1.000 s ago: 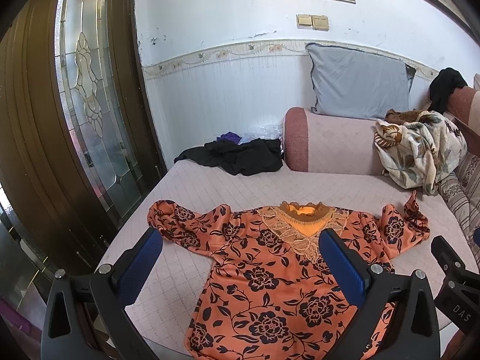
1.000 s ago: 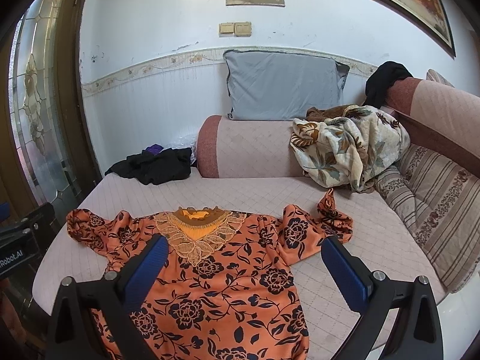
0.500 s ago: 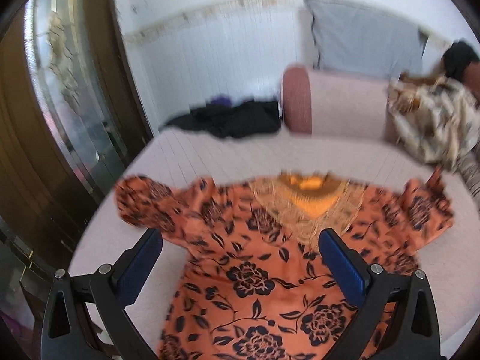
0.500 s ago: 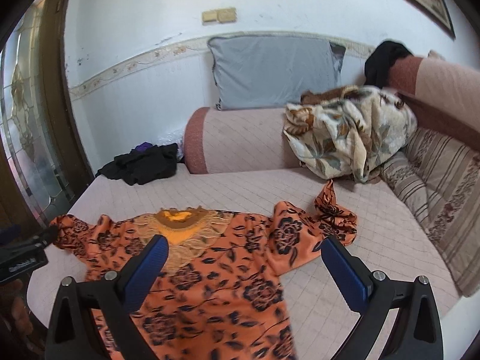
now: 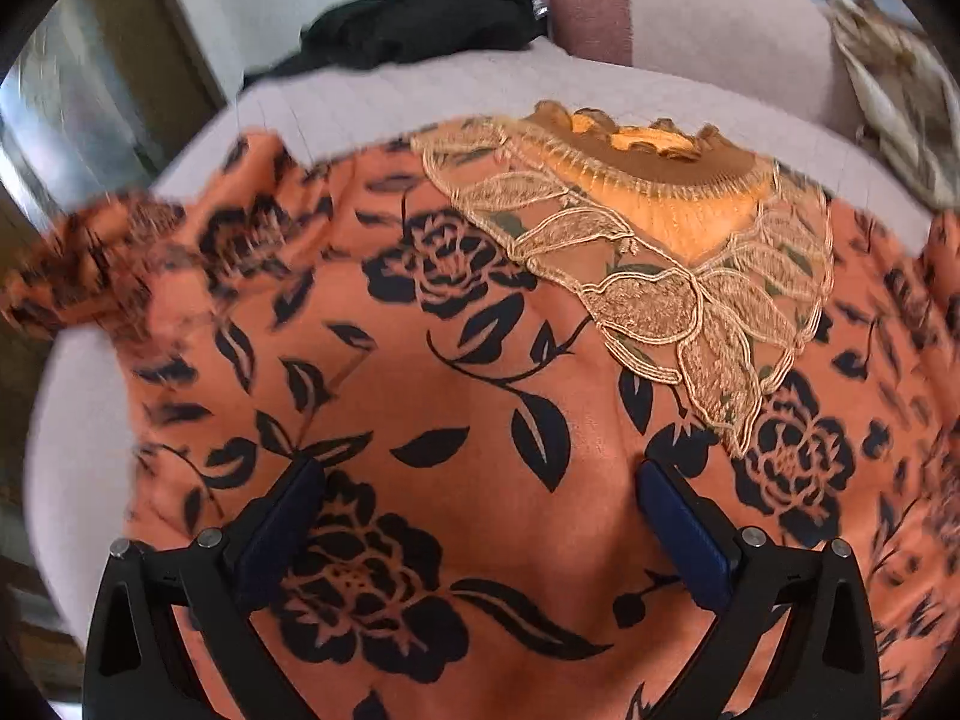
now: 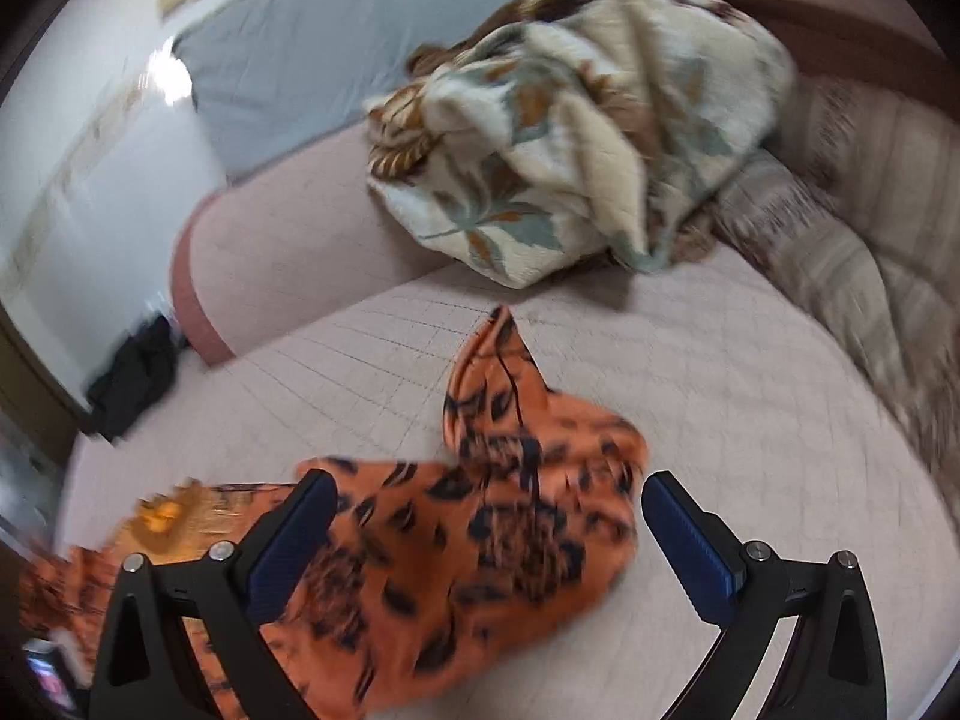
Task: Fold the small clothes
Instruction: 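Grasp the blouse sleeve cuff with the right gripper and lift it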
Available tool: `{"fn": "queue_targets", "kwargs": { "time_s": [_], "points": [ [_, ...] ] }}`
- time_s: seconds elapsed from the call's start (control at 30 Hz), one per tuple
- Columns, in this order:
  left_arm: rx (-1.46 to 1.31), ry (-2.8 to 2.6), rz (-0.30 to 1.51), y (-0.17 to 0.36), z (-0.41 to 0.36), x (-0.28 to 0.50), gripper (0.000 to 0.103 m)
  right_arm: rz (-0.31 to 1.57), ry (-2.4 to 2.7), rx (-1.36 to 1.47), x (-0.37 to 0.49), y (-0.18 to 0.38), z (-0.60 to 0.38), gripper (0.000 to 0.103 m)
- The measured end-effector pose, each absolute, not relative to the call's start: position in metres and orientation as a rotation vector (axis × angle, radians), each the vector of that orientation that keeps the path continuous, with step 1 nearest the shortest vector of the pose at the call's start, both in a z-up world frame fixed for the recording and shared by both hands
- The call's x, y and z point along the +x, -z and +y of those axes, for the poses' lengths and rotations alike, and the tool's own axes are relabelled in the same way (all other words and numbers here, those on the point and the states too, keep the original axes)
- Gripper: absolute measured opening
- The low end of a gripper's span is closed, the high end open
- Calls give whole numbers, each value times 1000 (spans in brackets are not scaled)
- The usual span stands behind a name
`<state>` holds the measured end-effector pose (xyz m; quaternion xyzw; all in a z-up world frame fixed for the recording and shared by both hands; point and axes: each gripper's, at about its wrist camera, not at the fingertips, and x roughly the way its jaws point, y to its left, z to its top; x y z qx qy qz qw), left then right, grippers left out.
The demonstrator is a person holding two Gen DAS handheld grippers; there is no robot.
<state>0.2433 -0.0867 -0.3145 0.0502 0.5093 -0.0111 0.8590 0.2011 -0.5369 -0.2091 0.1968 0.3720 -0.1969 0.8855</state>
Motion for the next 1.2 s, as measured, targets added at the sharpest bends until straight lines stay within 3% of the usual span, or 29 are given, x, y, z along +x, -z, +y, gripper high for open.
{"fn": "queue_targets", "kwargs": {
  "time_s": [0.13, 0.17, 0.2, 0.23, 0.27, 0.4, 0.53, 0.73, 0.83, 0.97, 1.2],
  "points": [
    [107, 24, 1036, 315, -85, 238, 103, 859, 441, 277, 255, 238, -536, 98],
    [104, 21, 1029, 316, -86, 236, 103, 888, 469, 262, 265, 247, -540, 82],
    [105, 20, 1029, 316, -87, 235, 103, 914, 491, 260, 269, 254, -544, 43],
    [106, 20, 1034, 316, -88, 235, 103, 958, 508, 277, 274, 264, -552, 22],
    [106, 22, 1047, 316, -88, 235, 103, 988, 512, 316, 275, 271, -560, 11],
    [88, 66, 1115, 310, -81, 255, 103, 865, 482, 514, 245, 242, -572, 9],
    [-9, -1, 1055, 289, -51, 260, 103, 756, 326, 560, 232, 168, -541, 9],
    [-46, -237, 921, 260, 17, 269, 103, 639, -75, 661, 239, 54, -428, 9],
    [-47, -354, 867, 252, 54, 270, 103, 622, -213, 674, 258, 28, -364, 9],
    [-96, -455, 846, 251, 97, 273, 103, 681, -361, 708, 298, 38, -270, 9],
    [-229, -591, 851, 256, 154, 281, 103, 914, -391, 682, 357, 143, -144, 15]
  ]
}}
